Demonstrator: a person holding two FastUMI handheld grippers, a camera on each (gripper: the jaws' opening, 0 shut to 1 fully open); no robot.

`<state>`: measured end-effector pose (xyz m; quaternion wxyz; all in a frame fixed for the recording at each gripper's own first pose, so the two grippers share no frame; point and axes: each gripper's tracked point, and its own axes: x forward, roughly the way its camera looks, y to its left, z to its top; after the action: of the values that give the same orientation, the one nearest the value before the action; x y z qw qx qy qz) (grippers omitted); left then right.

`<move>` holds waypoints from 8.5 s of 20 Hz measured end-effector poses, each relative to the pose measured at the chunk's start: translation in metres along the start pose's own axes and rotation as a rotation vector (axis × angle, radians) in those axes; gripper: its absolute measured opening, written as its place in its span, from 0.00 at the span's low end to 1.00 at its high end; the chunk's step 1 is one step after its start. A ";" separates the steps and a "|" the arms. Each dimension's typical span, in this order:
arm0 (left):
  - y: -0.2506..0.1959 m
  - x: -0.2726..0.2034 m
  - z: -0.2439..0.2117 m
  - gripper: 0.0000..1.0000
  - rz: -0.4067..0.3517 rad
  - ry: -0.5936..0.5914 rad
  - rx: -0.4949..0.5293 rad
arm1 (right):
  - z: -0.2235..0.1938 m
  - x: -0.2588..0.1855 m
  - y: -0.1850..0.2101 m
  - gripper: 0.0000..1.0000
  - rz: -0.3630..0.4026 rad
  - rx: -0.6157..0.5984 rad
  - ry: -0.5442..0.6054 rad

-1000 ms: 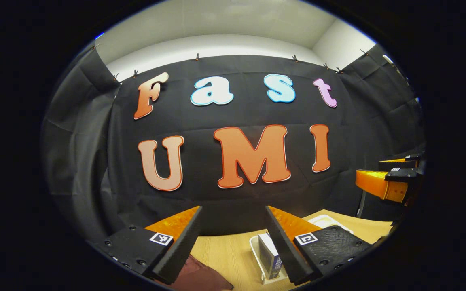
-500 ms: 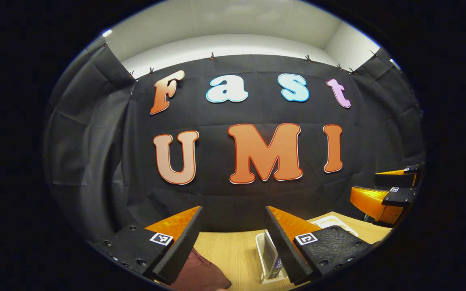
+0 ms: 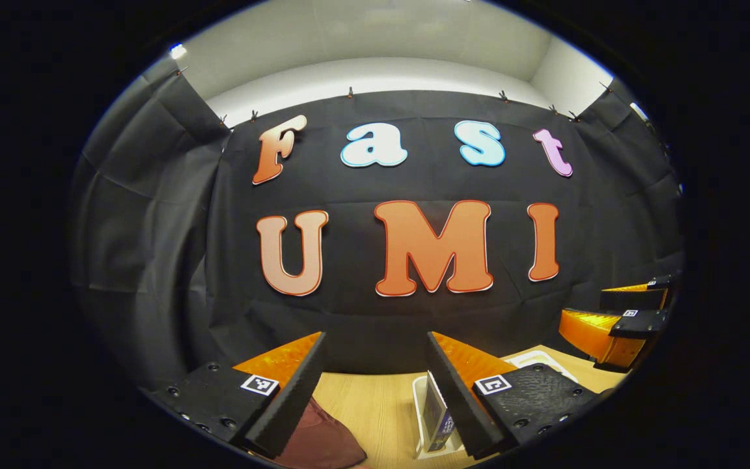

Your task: Open the schoolbag, grab two books from the bookshelf and put them into the schoolbag.

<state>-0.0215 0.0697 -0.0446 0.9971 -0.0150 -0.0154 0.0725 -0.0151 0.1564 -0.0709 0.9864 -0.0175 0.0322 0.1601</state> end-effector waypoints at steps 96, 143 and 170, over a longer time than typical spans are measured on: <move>0.207 0.050 -0.198 0.09 -0.458 0.723 0.672 | -0.233 0.144 0.110 0.85 0.089 -0.297 1.370; 0.222 0.068 -0.189 0.09 -0.446 0.850 0.592 | -0.108 0.037 0.209 0.38 0.342 0.515 1.122; 0.161 0.057 -0.151 0.09 -0.583 0.776 0.481 | -0.247 0.056 0.347 0.37 0.236 1.069 1.055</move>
<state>0.0164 0.2331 -0.1985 0.8836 0.1928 0.3676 -0.2166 -0.0865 0.4917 -0.3293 0.6908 0.3922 0.5744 0.1975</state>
